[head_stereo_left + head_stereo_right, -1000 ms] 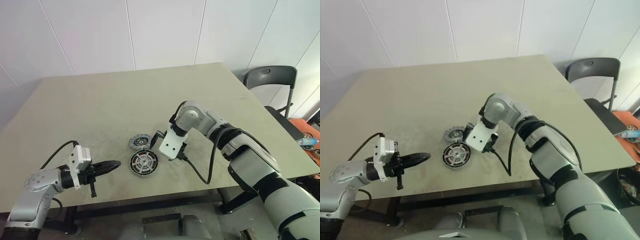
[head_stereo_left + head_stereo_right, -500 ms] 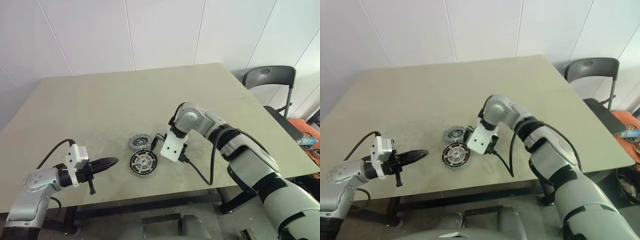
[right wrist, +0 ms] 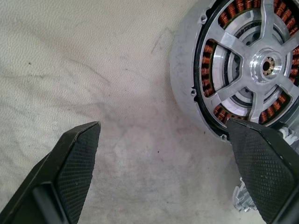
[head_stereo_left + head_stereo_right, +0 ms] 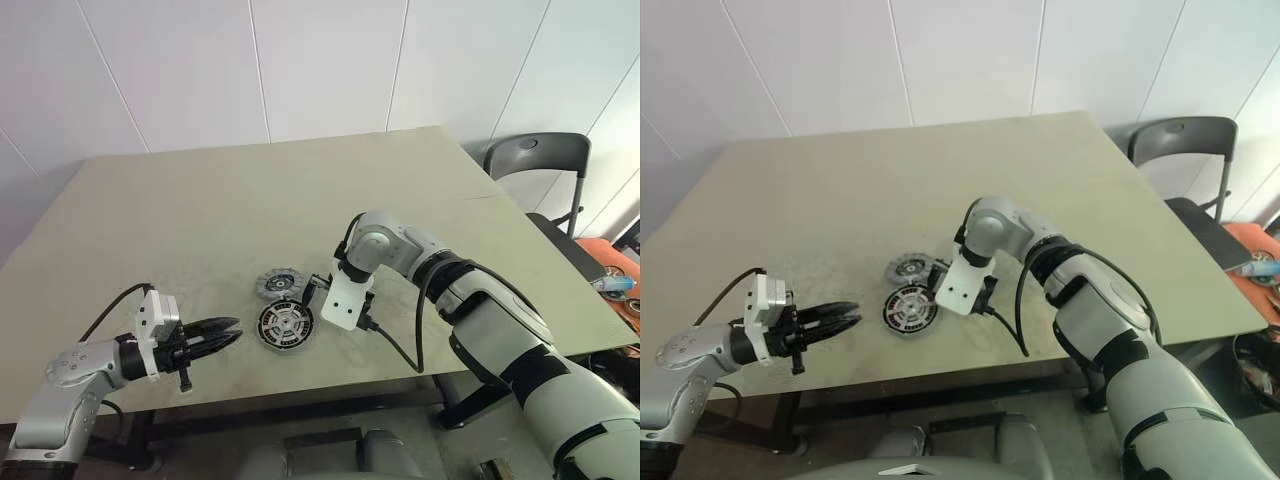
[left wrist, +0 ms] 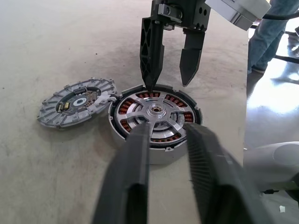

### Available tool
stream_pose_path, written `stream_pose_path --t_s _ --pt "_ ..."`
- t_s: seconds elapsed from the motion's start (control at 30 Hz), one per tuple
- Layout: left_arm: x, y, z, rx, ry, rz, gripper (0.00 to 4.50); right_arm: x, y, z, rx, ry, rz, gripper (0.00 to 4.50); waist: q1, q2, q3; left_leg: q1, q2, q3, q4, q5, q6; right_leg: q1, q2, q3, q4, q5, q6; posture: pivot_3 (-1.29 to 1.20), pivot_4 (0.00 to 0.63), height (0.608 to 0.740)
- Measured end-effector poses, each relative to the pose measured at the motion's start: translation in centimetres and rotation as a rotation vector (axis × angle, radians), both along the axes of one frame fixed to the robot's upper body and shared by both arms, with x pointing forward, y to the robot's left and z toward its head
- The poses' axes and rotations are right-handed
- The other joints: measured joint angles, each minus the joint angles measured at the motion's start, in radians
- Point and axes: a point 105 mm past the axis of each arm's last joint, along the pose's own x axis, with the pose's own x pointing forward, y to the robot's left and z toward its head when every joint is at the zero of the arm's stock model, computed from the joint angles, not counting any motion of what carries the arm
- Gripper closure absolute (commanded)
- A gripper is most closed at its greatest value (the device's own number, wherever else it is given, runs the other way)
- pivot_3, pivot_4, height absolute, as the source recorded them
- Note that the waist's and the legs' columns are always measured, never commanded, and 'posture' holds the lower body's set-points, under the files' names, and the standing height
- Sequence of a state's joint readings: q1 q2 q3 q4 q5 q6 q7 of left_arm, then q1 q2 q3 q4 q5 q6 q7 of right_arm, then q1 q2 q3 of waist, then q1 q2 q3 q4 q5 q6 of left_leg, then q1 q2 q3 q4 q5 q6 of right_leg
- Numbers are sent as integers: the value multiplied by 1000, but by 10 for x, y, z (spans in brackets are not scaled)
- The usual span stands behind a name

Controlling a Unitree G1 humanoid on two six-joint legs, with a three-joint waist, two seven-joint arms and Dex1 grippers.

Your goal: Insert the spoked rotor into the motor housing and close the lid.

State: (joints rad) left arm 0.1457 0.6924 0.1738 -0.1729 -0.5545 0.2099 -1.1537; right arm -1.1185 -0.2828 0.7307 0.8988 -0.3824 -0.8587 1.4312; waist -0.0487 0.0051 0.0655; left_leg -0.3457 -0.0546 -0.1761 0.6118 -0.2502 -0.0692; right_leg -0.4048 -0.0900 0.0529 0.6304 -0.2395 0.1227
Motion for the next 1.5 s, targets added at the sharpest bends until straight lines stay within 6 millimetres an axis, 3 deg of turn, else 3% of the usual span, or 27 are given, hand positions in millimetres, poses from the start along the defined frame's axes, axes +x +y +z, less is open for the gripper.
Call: stream_pose_path --t_s 0.23,0.5,0.6,0.9,1.0,1.3,1.5 --pt "0 0 -1 -1 15 -2 36 -1 5 -1 10 -3 9 0 -15 0 0 1 0 0 0 0 0 1 0 0 0 0 0 0 0 740" --pt "-2 6 -1 43 -15 -1 8 -1 10 -3 12 -7 12 0 -23 0 0 2 1 0 -1 0 0 1 1 1 0 0 -1 0 0 740" --pt "-9 9 -7 54 17 -7 0 -1 12 -4 8 -18 21 527 -23 0 0 2 1 0 -1 0 0 1 1 1 0 0 -1 0 0 740" --pt "-6 18 -13 88 -42 12 0 0 25 0 41 -47 39 3606 -22 0 0 4 1 0 -1 0 0 2 1 1 1 0 -1 0 0 740" --pt "-6 21 -16 88 -37 19 0 1 28 2 30 -50 23 4357 -23 0 0 6 2 -1 -2 0 0 4 2 1 1 0 -2 0 0 740" --pt "-4 22 -15 94 -63 22 0 9 38 5 52 2 -197 4416 -21 0 0 4 2 -2 -2 0 0 1 3 1 1 0 -3 0 0 740" --pt "-1 22 -13 94 -74 27 0 9 27 24 40 64 -535 4416 -11 0 0 -4 2 -2 0 0 0 -5 2 0 1 0 -2 0 0 740"
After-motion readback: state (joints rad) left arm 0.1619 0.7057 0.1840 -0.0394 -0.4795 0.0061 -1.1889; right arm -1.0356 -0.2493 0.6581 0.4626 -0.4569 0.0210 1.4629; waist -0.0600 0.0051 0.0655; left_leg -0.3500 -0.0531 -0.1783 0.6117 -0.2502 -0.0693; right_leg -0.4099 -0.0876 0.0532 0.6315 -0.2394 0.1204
